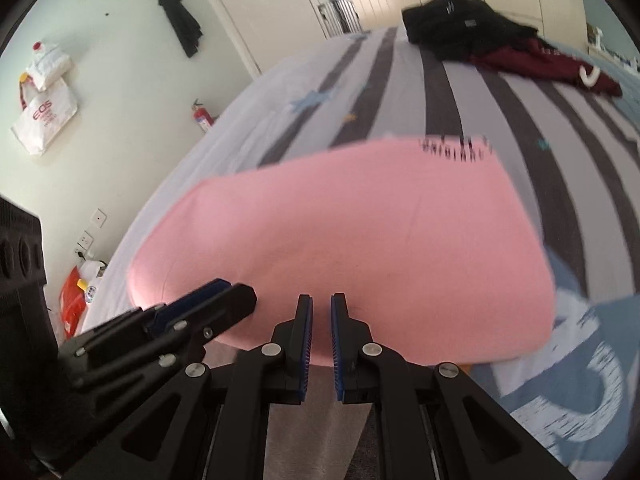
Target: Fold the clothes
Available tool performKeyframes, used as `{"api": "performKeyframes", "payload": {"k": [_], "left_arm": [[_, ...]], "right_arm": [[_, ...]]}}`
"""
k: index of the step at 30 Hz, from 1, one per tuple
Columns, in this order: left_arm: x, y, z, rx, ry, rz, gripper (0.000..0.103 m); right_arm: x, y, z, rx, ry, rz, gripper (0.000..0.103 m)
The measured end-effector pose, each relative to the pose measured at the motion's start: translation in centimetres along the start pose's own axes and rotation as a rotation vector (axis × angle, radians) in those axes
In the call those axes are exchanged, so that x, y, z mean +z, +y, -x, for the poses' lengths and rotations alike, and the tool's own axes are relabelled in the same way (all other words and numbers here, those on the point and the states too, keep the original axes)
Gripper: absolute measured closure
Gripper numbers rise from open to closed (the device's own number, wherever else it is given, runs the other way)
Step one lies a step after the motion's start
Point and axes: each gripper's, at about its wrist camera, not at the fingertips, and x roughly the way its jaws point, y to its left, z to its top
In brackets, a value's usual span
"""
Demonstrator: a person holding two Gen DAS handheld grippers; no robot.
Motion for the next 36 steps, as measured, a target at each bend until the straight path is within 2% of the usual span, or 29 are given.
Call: {"api": "performKeyframes", "payload": {"k": [2,6,11,13,16,17,18,23,25,27,31,33,36], "left_arm": [[-0.5,0.4,-0.4,-0.004,-0.016,0.014,0.089],[0.5,0.4,-0.1,-0.012,-0.004,0.029,0.089],[1.3,-0.3,1.4,-0.085,-0.009,0.058,0.090],[1.1,-0.5,1.0,-0.090,0.009,0.060,0.091],[0.2,0.4,-0.1,-0.078,0.035,0.077,0.094],[0.1,0.6,-0.2,-0.073,0.037,0.074,0.100],[0.2,0.7,-0.2,-0.069,0.040,0.070,0.101],[1.9,2.0,2.0,0.009,-0.003,0.046,0.101],[1.6,3.0,1.9,0.031,0.003,0.050,0.101],[0.8,3.4,1.1,0.043,0.012,0.026,0.101],[0.4,3.5,0.7,0.055,0.008,0.018,0.101],[0.5,4.0,1.1,0.071,0.005,0.022,0.101],[0.6,4.7,1.5,0.094,0.000,0.027,0.101]], "right_arm": [[-0.3,-0.3,-0.3,0.005,0.001,-0.001,0.095],[-0.3,-0.7,-0.6,0.013,0.002,0.001,0.096],[0.4,-0.4,1.2,0.047,-0.009,-0.025,0.095],[0.2,-0.6,1.2,0.056,0.004,-0.039,0.095],[-0.3,-1.1,0.6,0.052,0.026,-0.050,0.097],[-0.5,-1.4,0.3,0.049,0.033,-0.052,0.098],[-0.6,-1.7,0.0,0.047,0.038,-0.050,0.100],[0.4,-2.4,1.2,0.021,0.003,-0.022,0.099],[0.1,-3.1,1.1,0.014,0.007,-0.028,0.098],[-0.1,-3.8,1.0,0.007,0.011,-0.034,0.103],[-0.4,-4.7,0.9,0.015,0.020,-0.049,0.103],[0.0,-4.3,1.2,-0.006,0.024,-0.026,0.103],[0.9,-4.7,2.7,-0.061,-0.016,-0.037,0.103]]}}
